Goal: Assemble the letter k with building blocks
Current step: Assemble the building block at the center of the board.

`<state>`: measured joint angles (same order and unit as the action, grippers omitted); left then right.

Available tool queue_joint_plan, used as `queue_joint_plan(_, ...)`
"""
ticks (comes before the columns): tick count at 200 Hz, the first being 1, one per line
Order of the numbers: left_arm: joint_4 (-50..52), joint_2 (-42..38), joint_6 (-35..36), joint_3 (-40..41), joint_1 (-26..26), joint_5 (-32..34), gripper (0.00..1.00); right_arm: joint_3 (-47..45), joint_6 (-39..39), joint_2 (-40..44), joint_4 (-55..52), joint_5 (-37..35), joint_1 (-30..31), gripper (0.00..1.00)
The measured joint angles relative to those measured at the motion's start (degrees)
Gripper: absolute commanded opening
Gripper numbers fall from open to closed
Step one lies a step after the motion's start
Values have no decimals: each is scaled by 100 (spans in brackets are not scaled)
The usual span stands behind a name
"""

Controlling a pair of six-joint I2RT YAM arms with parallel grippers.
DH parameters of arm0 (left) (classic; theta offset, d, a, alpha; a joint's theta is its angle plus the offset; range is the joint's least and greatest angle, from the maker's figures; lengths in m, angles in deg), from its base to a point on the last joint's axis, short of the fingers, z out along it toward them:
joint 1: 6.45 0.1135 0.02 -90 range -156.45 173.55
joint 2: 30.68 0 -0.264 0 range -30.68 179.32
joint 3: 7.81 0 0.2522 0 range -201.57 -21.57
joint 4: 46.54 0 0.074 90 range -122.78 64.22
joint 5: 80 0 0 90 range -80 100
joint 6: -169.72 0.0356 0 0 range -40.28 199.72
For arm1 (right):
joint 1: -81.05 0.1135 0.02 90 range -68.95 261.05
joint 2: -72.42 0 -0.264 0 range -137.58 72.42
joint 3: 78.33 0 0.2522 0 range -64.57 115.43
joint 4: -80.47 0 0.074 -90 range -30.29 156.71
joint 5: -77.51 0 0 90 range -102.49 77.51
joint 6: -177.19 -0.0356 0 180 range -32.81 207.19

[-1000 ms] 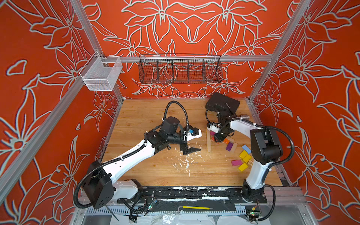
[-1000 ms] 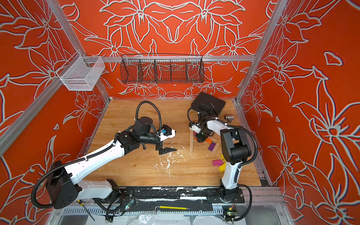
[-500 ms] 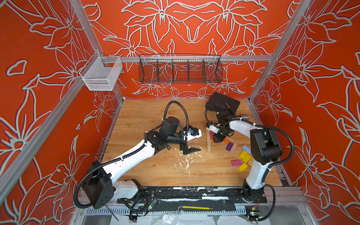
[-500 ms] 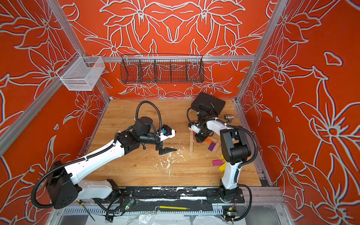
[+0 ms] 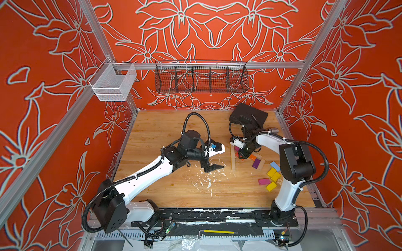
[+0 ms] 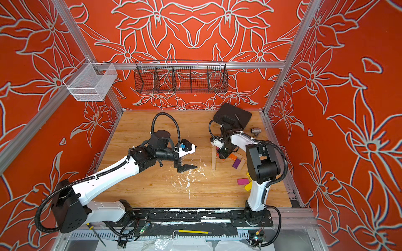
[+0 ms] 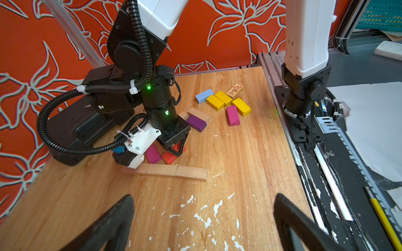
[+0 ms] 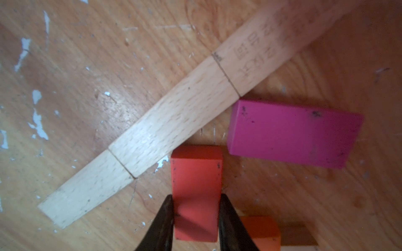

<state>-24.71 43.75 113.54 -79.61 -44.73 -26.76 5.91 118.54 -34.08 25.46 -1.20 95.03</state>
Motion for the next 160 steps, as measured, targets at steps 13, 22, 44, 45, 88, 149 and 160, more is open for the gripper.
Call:
queue_joint_plan(13,0,0,0,0,4,0,97,0,-4,0,0,4,0,33)
queue_joint_plan(22,0,0,0,0,4,-2,97,0,-7,0,0,13,0,33)
queue_joint_plan(44,0,0,0,0,4,-2,97,0,-9,0,0,31,0,33)
queue_joint_plan(45,0,0,0,0,4,-2,97,2,-9,0,0,31,0,33)
queue_joint_plan(88,0,0,0,0,4,-2,97,11,-20,0,0,33,2,34)
queue_joint_plan(149,0,0,0,0,4,-2,97,15,-28,0,0,48,2,36)
queue_joint_plan(160,0,0,0,0,4,-2,97,15,-31,0,0,61,2,37)
